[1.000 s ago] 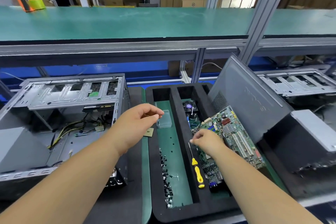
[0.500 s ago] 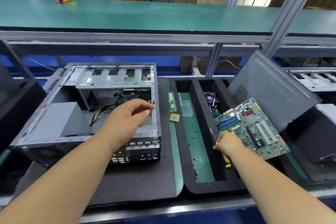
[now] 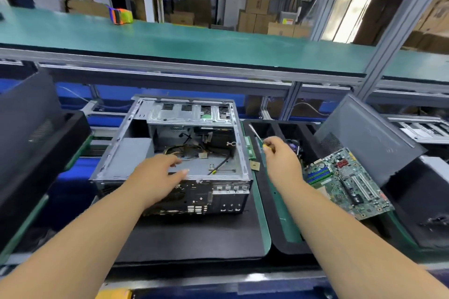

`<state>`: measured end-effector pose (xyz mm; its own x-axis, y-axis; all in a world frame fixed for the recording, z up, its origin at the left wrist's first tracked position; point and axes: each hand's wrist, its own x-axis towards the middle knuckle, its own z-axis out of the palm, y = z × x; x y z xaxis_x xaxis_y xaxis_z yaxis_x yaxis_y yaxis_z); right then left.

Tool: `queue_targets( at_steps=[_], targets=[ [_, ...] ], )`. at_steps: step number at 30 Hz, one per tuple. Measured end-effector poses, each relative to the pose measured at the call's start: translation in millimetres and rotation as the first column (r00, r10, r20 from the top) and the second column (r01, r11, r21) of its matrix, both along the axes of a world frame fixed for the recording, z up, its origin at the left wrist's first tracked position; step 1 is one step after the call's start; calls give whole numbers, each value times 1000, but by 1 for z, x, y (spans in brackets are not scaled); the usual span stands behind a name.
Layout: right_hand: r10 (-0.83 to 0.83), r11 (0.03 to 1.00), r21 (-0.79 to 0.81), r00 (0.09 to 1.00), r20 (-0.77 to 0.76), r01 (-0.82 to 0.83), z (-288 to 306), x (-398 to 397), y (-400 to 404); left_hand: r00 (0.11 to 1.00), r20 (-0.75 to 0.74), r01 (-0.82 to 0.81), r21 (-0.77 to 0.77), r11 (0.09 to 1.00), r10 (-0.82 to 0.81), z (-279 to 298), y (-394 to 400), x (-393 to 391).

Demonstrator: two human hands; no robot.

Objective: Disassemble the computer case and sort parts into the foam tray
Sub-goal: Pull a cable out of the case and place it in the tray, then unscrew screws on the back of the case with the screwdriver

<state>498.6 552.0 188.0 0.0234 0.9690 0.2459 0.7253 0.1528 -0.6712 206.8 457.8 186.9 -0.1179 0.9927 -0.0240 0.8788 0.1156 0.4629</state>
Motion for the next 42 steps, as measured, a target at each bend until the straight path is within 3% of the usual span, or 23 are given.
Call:
queue_targets(
  at_steps=[2,4,7,11,15,27,36,38,42],
  targets=[
    [94,996,-8,993,72,-94,9,-26,-10,999,-32,19,17,1000,-18,-3,-2,-13],
    [206,975,-118,961,184,-187,13,-47,-21,998,-39,55,36,998,-54,-5,-5,-20],
    [245,958,-229,905,347,-171,14,-60,-31,996,-21,91,60,994,-90,-7,-10,-23],
    [292,939,-278,900,325,-204,20,-57,-32,998,48,36,91,995,-40,-10,-12,-22],
    [387,909,-321,825,412,-266,21,-52,-27,996,84,-9,119,993,-1,-16,-9,-20],
    [524,843,-361,759,386,-399,22,-18,8,987,115,-129,137,982,114,-17,-6,22],
    [473,873,-335,780,410,-353,30,7,20,963,79,-264,110,958,256,-20,11,69],
    [445,890,-276,822,356,-362,27,7,12,963,71,-267,101,958,260,-17,12,73],
    [414,894,-215,908,63,-392,16,3,-8,970,48,-243,78,967,240,-14,10,73]
  ],
)
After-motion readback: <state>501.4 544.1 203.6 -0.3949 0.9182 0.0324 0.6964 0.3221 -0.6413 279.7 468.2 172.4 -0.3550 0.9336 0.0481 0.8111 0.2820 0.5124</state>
